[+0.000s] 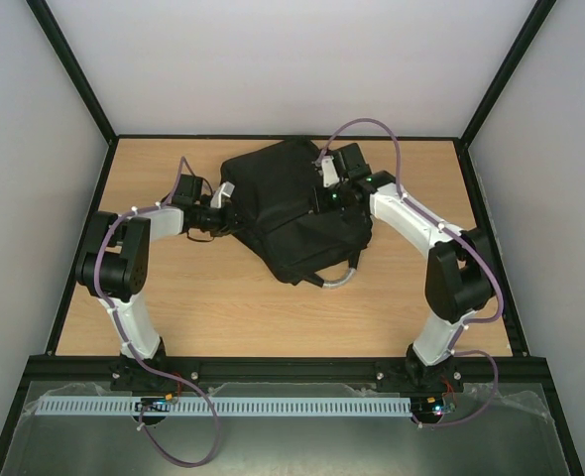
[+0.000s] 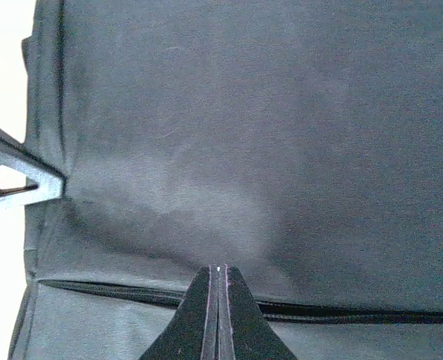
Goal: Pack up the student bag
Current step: Zip the student bag at the center of the board.
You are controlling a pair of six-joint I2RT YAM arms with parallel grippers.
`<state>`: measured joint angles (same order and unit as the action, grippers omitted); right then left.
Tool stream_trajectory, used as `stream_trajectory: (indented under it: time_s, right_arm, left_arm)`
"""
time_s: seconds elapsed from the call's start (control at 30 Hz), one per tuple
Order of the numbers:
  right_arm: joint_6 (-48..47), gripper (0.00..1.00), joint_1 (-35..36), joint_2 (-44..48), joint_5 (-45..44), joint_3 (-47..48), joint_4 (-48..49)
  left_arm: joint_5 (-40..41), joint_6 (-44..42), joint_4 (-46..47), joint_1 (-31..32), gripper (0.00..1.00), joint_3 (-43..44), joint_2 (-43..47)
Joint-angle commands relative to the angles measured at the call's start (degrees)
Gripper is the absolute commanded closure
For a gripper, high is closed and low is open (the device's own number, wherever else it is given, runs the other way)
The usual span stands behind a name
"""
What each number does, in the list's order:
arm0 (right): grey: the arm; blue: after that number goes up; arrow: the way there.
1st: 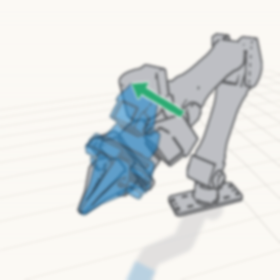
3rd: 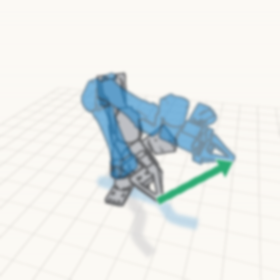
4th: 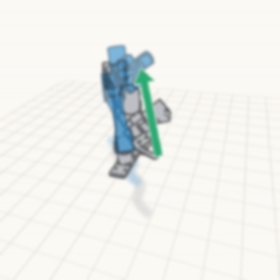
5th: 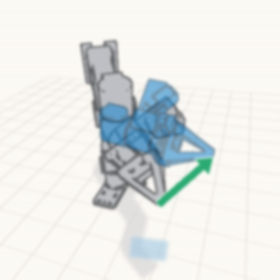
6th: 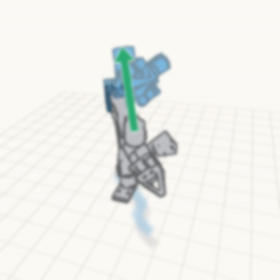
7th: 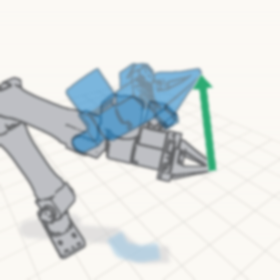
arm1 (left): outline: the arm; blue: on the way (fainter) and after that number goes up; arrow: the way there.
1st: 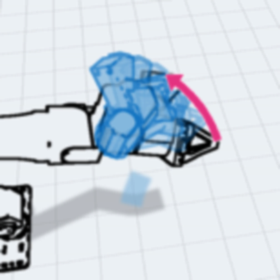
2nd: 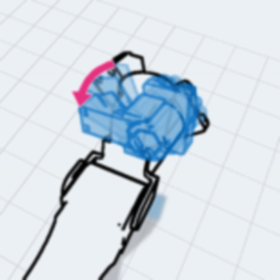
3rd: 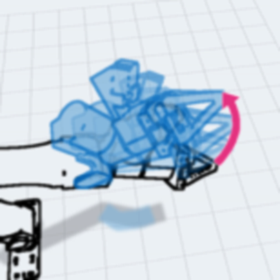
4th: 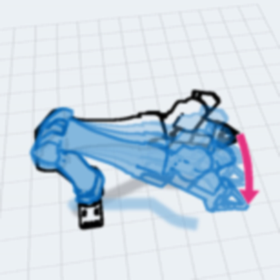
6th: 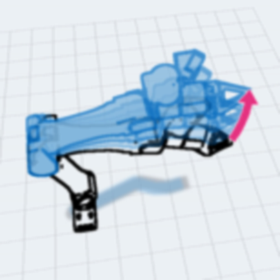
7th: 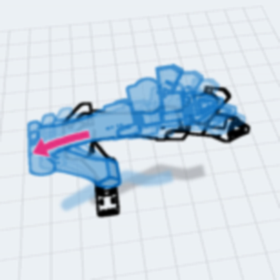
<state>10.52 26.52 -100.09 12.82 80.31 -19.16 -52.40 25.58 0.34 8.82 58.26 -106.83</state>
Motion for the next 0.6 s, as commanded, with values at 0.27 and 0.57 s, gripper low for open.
stream_trajectory:
  time_s: [0.27, 0.57]
  right_arm:
    - [-1.9, 0.99, -6.1, 3.9, -4.3, -2.6, 1.6]
    - [-2.6, 0.99, -7.7, 3.8, -5.7, -3.1, 1.6]
  left_arm:
    - [1.3, -3.5, -5.9, -0.6, 0.98, -0.4, 0.7]
    - [1.5, -3.6, -5.9, -0.6, 0.98, -0.4, 0.8]
